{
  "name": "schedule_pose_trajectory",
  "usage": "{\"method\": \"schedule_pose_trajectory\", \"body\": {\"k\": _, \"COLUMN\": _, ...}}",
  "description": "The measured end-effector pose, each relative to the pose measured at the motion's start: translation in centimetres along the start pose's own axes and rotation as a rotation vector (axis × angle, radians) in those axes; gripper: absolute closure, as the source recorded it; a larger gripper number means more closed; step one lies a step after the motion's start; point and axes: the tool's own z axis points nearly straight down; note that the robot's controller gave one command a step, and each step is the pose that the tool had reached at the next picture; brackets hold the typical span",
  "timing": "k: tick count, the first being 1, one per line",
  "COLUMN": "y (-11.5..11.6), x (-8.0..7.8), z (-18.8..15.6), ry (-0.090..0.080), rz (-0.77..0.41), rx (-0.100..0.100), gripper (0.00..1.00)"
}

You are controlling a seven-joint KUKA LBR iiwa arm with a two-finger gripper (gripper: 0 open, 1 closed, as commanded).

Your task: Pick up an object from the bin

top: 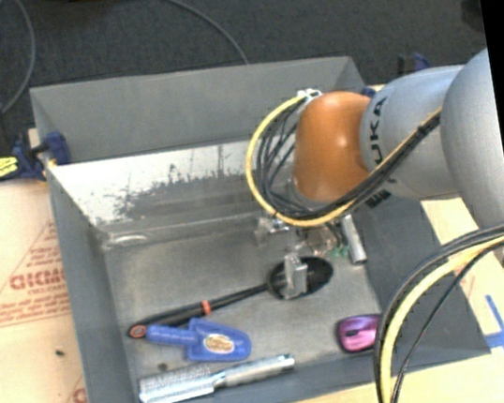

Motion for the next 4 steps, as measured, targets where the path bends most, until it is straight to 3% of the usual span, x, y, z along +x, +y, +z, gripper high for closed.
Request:
{"method": "schedule_pose_trajectory", "body": {"k": 1, "y": -0.02, "x": 0.08, "z": -0.01, "ry": 0.001, "rz": 0.020, "rx": -0.002, "gripper": 0.00}}
{"method": "schedule_pose_trajectory", "body": {"k": 2, "y": -0.07, "x": -0.13, "z": -0.12, "ry": -0.004, "rz": 0.001, "rx": 0.001, "gripper": 1.00}}
{"method": "schedule_pose_trajectory", "body": {"k": 4, "y": -0.07, "x": -0.14, "z": -0.17, "ry": -0.004, "rz": 0.001, "rx": 0.001, "gripper": 1.00}}
